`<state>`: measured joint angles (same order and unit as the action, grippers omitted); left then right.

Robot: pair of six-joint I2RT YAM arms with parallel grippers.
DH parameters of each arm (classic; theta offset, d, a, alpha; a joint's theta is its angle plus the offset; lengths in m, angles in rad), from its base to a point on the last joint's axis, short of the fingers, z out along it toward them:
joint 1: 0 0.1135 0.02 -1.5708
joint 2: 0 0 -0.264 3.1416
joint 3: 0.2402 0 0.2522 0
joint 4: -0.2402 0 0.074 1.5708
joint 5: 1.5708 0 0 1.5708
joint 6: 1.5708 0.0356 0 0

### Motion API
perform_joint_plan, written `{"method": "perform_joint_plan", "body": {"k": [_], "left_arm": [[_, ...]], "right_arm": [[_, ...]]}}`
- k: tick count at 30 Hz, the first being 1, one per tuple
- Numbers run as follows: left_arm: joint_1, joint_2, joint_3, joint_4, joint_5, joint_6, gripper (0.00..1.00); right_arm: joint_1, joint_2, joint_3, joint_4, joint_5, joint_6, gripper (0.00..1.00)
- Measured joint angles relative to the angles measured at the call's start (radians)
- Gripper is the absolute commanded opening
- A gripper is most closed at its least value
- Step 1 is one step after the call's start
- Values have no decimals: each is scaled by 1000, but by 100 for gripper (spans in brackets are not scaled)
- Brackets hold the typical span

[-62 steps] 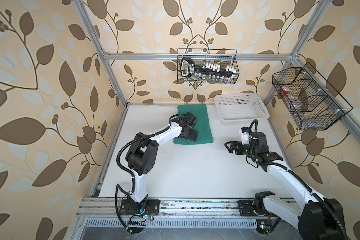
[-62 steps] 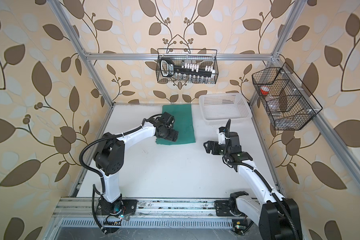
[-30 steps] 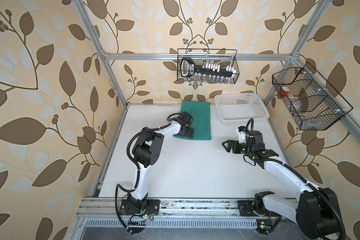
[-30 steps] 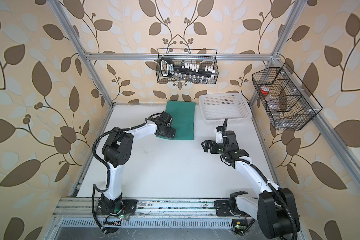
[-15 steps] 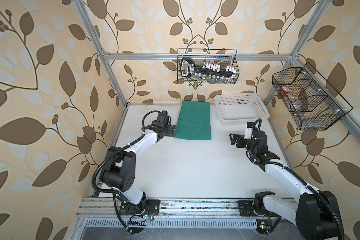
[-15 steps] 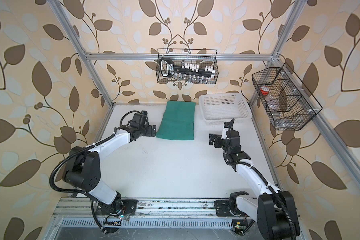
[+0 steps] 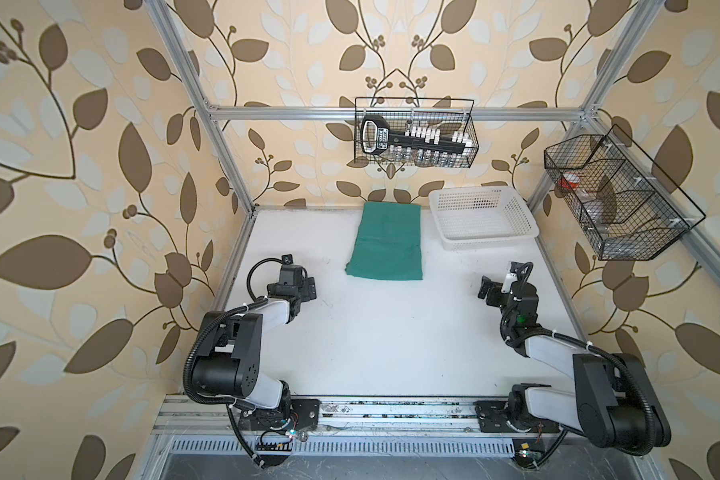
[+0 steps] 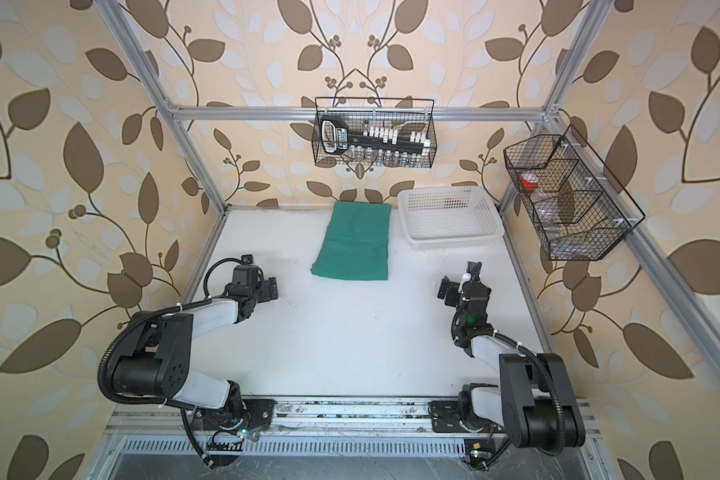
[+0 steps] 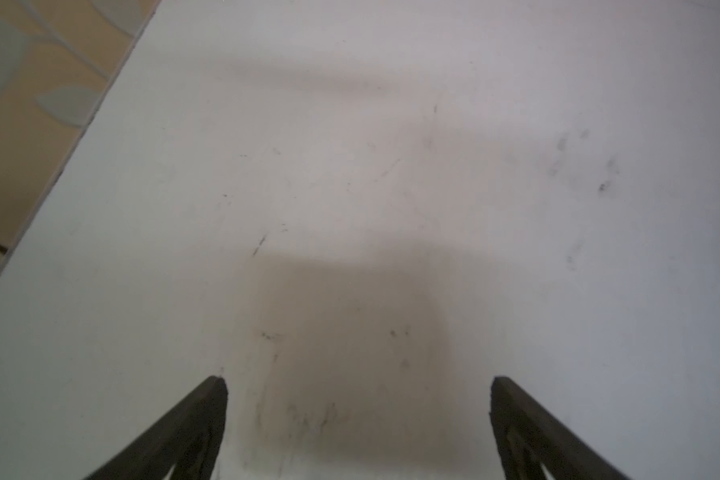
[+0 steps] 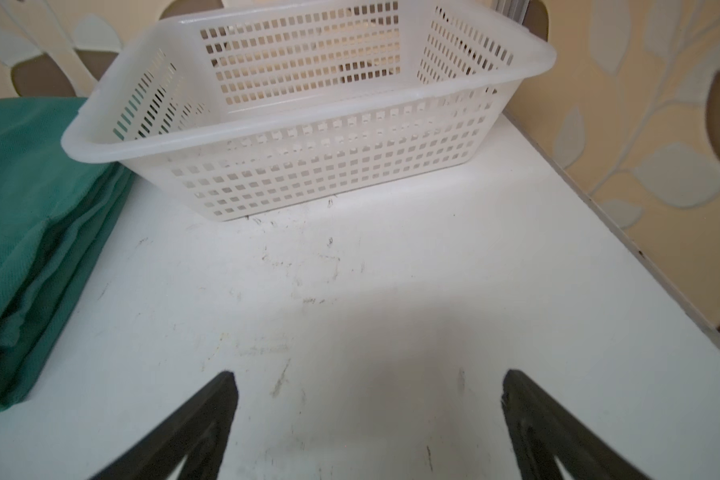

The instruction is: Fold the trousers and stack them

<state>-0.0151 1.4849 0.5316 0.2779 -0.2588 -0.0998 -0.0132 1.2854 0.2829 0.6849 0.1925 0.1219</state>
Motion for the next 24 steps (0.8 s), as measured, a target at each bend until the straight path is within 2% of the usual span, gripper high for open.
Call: {"method": "perform_joint_plan", "body": {"k": [5, 9, 24], "left_arm": [[23, 10, -36, 140, 24, 23, 99], [22, 13, -111, 306, 40, 27, 99], [22, 16, -134, 386, 42, 28, 99]], "right_arm": [[26, 56, -86, 213, -47, -43, 100], [29, 70, -105, 256, -66, -67, 100], [29, 70, -105, 315, -92, -82, 100]]}}
